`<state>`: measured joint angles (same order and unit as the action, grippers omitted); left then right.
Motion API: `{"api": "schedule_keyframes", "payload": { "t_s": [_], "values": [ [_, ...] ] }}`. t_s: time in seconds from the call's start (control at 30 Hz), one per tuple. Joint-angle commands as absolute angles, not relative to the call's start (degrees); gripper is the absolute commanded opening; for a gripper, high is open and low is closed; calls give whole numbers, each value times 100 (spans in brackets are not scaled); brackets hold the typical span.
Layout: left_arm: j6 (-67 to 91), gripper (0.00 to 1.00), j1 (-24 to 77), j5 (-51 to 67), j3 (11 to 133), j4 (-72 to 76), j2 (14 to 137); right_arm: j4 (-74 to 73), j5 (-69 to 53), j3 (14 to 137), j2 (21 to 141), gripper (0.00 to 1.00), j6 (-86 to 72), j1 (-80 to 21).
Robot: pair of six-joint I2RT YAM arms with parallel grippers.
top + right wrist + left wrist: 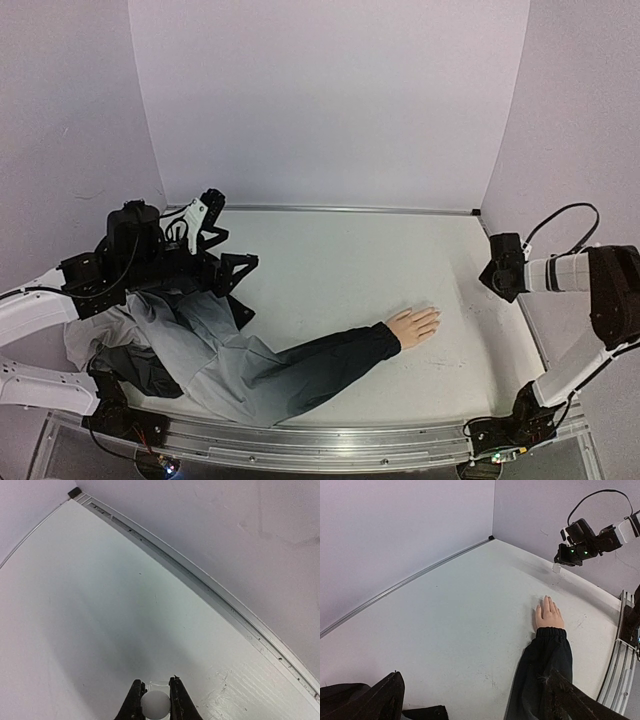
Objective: Paint the nails
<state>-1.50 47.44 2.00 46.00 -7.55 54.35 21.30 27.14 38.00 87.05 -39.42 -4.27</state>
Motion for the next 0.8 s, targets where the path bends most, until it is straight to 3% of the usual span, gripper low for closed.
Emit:
{"api": "schedule_keyframes", "payload": {
  "t_s": [0.0, 0.17, 0.37, 0.43, 0.63, 0.77],
  "values": [
    [-101, 99, 4720, 105, 4617, -571, 5270, 2326, 3061, 3732, 8826, 0, -4763, -426],
    [-88, 99, 4720, 112, 4597, -565, 5258, 2109, 3037, 3813, 9093, 0, -4919, -432],
    [-59, 99, 4720, 95, 4614, -568, 5275, 2034, 2951, 3897, 9119, 17, -4814, -435],
    [-53, 99, 4720, 55, 4614, -570, 5236, 1995, 2916, 3930, 9061, 28, -4706, -437],
    [231, 99, 4631, -1175, 4541, -595, 5058, 1923, 2758, 3801, 8224, 76, -4106, -433],
    [430, 99, 4441, -1996, 4486, -650, 4841, 1883, 2095, 3639, 7258, 97, -3329, -436]
  ]
}}
